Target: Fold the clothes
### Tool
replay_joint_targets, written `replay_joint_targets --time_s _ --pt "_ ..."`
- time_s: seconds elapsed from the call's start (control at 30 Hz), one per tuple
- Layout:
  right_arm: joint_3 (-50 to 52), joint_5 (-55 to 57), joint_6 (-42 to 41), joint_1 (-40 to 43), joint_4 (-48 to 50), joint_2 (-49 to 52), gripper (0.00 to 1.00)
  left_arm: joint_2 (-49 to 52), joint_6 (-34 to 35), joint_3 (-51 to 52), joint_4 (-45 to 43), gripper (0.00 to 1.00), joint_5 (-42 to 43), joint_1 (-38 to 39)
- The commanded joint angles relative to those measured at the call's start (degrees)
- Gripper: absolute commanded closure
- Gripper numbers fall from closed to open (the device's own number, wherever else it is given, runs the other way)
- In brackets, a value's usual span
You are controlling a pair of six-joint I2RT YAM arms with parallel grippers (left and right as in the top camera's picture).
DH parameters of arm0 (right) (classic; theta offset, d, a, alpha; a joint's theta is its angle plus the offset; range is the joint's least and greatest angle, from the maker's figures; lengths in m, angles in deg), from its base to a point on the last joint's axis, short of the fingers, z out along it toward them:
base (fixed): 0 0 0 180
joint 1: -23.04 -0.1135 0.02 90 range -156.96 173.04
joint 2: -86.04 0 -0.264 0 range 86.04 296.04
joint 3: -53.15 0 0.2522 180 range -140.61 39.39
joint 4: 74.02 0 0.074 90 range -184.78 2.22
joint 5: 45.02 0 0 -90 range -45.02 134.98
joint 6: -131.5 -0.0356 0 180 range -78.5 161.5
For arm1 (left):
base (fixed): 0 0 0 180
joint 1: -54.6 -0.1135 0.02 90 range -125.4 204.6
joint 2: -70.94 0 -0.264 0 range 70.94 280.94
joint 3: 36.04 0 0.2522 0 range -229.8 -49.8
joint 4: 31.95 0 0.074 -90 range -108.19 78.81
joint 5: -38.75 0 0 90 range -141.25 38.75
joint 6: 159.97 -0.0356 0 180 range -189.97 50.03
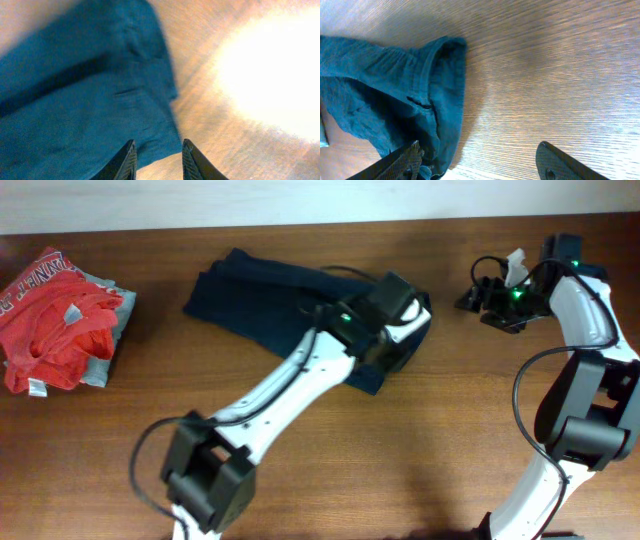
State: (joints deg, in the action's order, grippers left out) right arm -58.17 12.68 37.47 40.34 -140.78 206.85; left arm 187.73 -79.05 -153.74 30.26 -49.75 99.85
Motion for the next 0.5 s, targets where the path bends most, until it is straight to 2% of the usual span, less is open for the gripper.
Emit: replay_joint_targets --time_s 0.0,0.17,0.33,0.47 --pt "0.26 -1.38 0.66 0.42 -0.13 -0.09 0.22 5.44 -0.76 -0.35 0.26 0.67 3.21 1.84" --pt "0.26 -1.60 0.68 0.39 -0.13 -0.09 0.22 9.86 -0.15 -0.35 -0.44 0.52 2.60 3.41" --pt "0.26 -1.57 0.85 0.39 -0.13 -0.09 0.22 15.89 3.26 -0.35 -1.64 0.51 -11.06 4.09" --pt "0.26 -1.57 0.85 0.39 -0.13 -0.09 0.22 17.99 3.30 -0.35 -3.80 0.49 -13.49 4.09"
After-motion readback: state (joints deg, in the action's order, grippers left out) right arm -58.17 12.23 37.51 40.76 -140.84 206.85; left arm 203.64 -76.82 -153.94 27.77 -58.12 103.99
